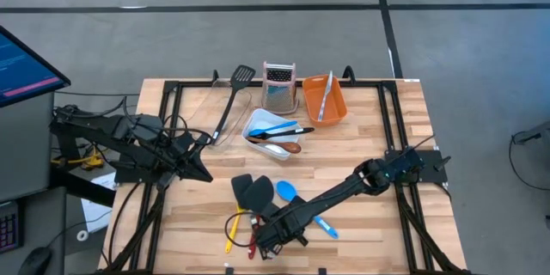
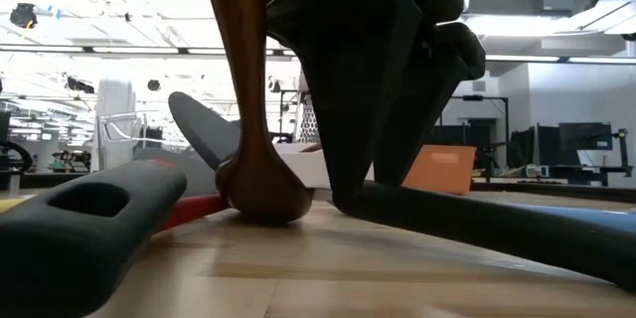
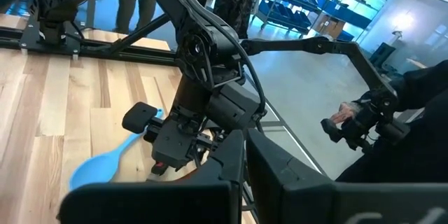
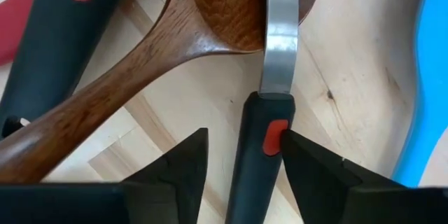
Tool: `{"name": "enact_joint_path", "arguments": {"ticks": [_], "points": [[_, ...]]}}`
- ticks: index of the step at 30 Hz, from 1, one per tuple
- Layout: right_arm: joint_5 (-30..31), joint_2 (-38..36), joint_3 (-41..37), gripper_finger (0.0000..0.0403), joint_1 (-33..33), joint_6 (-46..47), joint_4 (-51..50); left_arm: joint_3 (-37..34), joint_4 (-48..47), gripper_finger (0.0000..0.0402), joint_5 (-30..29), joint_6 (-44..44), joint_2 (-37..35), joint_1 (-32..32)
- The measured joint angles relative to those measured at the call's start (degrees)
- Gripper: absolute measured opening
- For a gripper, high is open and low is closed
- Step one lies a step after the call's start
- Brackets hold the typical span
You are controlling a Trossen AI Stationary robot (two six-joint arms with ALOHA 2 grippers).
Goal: Pick & Place Kitchen Items
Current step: Put the black turner spatula into the transparent bin
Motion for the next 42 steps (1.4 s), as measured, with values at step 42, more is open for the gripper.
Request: {"name": "enact_joint_path", "arguments": {"ticks": [42], "points": [[-3.13, -0.87, -5.75, 0.0176, -1.71, 0.02, 4.36, 0.0, -1.05, 0.0003, -1.25, 0.0, 0.0, 0.02]]}}
